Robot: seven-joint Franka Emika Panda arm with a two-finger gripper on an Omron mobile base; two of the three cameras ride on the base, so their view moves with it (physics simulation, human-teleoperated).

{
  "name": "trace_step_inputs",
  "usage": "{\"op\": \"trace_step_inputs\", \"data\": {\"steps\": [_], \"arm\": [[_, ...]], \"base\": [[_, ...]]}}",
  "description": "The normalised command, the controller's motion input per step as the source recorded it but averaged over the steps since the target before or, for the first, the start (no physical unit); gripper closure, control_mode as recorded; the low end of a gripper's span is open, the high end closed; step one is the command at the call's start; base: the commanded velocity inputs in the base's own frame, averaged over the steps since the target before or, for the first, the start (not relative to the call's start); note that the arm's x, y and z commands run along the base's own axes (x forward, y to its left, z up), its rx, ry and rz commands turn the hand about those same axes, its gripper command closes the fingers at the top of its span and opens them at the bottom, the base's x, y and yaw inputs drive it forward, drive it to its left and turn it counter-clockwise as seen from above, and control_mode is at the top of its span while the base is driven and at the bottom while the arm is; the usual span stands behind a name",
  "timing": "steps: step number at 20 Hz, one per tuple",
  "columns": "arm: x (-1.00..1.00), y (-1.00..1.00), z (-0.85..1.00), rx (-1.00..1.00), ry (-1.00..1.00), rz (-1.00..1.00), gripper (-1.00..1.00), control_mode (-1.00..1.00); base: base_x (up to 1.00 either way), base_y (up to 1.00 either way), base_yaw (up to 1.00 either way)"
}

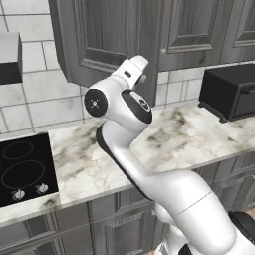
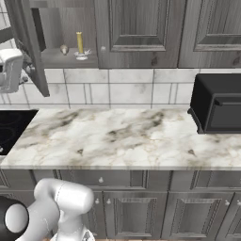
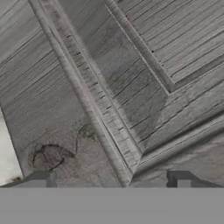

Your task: Pick the jar and candle from the dining table and place them in the open cabinet. Close the cabinet after placing the objects.

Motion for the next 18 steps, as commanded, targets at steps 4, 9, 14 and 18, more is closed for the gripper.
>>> {"op": "trace_step_inputs", "data": {"steps": [4, 9, 14, 18], "arm": [[0.64, -0.61, 0.00, 0.24, 0.00, 0.00, -1.00, -1.00], [0.48, -0.32, 0.03, 0.17, -0.02, 0.03, -1.00, -1.00], [0.42, -0.19, 0.08, 0.14, -0.04, 0.05, -1.00, -1.00], [0.55, -0.24, 0.01, 0.16, -0.01, 0.05, -1.00, -1.00]], "base": [[0.00, 0.00, 0.00], [0.00, 0.00, 0.00], [0.00, 0.00, 0.00], [0.00, 0.00, 0.00]]}}
